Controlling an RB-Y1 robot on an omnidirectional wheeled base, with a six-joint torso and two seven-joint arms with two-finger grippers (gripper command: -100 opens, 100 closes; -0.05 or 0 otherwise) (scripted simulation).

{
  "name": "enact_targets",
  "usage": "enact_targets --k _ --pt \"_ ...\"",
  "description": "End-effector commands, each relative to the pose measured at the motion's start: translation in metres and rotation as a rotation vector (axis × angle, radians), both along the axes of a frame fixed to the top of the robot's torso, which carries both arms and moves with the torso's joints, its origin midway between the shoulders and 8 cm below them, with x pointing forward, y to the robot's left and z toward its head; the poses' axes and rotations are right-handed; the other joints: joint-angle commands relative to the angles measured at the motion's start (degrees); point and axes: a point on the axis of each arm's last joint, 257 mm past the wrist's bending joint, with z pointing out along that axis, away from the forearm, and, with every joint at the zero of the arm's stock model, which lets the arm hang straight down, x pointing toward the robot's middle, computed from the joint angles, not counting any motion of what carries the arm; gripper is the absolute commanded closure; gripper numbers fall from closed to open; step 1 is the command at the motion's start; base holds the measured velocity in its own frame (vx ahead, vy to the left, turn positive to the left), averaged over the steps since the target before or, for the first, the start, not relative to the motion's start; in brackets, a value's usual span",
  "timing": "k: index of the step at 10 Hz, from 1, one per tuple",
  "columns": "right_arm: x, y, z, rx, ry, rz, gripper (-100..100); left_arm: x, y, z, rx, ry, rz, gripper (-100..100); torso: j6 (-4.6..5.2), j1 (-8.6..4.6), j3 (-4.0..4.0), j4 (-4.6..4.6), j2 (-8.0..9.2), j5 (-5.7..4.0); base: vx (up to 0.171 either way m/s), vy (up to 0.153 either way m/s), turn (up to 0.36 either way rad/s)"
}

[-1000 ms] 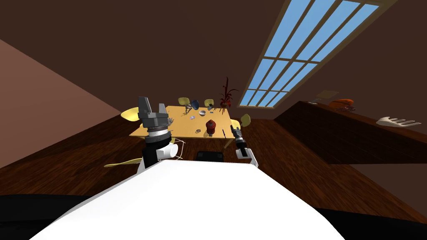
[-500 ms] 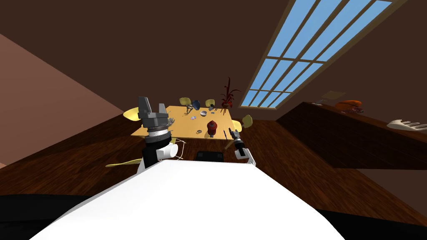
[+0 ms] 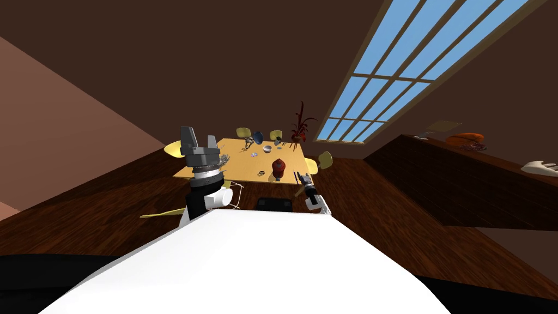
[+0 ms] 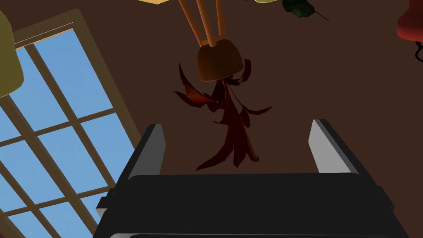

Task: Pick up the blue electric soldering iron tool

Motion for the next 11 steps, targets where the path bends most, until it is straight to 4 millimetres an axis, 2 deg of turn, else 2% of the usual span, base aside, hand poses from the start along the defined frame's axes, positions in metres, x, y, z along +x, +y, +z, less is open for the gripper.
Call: enact_targets --k 1,2,4,5,6,8,9,11 --pt "-0.009 -0.004 -0.026 -0.055 0.063 0.008 -100 0.0 0.0 0.0 0.0 0.0 0.0 0 0.0 0.0 0.0 0.0 0.0 0.0 0.042 0.028 0.069" --pt "-0.012 -0.004 -0.04 -0.09 0.094 0.017 -100 0.0 0.0 0.0 0.0 0.0 0.0 0 0.0 0.03 -0.01 -0.01 -0.02 0.0 0.051 0.03 0.069" --pt "-0.015 -0.005 -0.045 -0.089 0.106 0.015 -100 0.0 0.0 0.0 0.0 0.0 0.0 0 0.02 -0.01 -0.01 0.0 0.0 0.01 0.021 0.01 -0.002" --pt "-0.02 -0.006 -0.061 -0.123 0.141 0.024 -100 0.0 0.0 0.0 0.0 0.0 0.0 0 0.01 -0.05 0.04 0.01 0.07 0.0 0.013 0.008 0.036" --pt "-0.02 -0.007 -0.062 -0.123 0.144 0.024 -100 0.0 0.0 0.0 0.0 0.0 0.0 0 0.01 -0.05 0.04 0.02 0.07 0.0 0.014 0.01 0.025" --pt "-0.03 -0.01 -0.088 -0.187 0.207 0.043 -100 0.0 0.0 0.0 0.0 0.0 0.0 0 0.01 -0.03 0.03 0.01 0.06 0.0 0.027 0.016 0.042" --pt "-0.032 -0.01 -0.091 -0.186 0.213 0.043 -100 0.0 0.0 0.0 0.0 0.0 0.0 0 0.01 0.0 0.01 0.01 0.02 0.0 0.027 0.015 0.015" --pt "-0.042 -0.016 -0.113 -0.245 0.268 0.062 -100 0.0 0.0 0.0 0.0 0.0 0.0 0 0.01 -0.02 0.02 0.01 0.04 0.0 0.029 0.014 0.035"
